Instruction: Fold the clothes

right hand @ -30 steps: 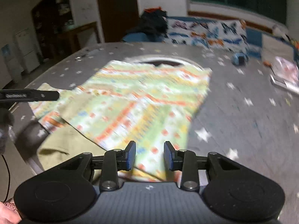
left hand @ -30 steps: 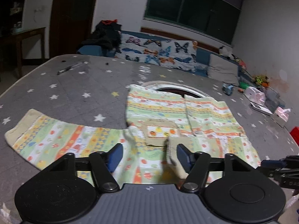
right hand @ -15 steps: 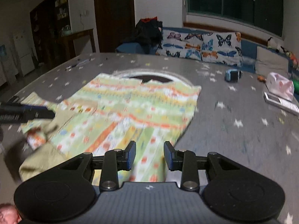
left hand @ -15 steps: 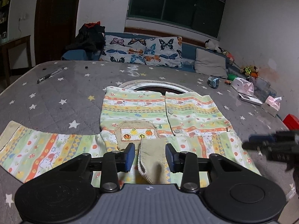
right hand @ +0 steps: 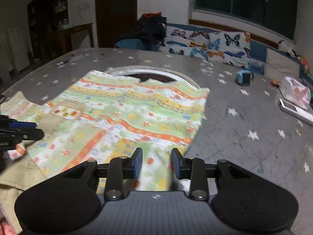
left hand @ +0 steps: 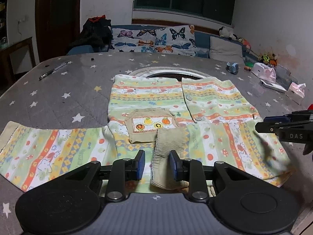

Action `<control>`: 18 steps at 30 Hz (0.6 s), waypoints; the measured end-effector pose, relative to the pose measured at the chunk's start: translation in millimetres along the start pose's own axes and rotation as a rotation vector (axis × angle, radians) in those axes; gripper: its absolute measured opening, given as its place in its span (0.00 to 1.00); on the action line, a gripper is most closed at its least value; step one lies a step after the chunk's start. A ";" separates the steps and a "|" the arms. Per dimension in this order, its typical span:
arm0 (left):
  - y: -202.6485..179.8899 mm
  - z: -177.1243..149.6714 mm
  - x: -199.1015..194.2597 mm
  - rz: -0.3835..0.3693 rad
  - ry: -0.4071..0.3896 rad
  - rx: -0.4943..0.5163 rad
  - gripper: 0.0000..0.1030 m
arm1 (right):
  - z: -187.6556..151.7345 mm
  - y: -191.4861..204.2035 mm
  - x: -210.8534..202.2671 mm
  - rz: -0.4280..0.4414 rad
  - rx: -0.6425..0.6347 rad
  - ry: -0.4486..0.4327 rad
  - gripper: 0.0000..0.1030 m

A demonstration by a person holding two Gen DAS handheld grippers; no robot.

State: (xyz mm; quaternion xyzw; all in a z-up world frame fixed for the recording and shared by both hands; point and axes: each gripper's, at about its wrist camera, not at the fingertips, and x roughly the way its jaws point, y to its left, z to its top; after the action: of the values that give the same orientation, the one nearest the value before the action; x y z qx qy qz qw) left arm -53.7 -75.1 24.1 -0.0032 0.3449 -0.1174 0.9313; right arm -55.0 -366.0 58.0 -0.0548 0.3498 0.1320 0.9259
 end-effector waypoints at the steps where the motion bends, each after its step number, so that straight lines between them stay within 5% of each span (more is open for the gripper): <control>1: 1.2 0.4 -1.5 0.001 -0.003 -0.004 0.29 | 1.8 3.3 -2.6 0.010 -0.008 -0.006 0.31; 11: 22.7 -1.5 -21.7 0.037 -0.021 -0.062 0.30 | 25.4 67.9 7.8 0.192 -0.085 -0.032 0.31; 18: 55.1 -5.8 -36.8 0.107 -0.035 -0.134 0.34 | 31.0 107.4 30.9 0.246 -0.153 -0.017 0.31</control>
State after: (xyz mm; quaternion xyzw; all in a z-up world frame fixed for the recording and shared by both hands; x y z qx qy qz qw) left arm -72.6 -13.0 38.5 -0.0494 0.3354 -0.0441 0.9397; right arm -43.4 -250.6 59.7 -0.0810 0.3350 0.2711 0.8987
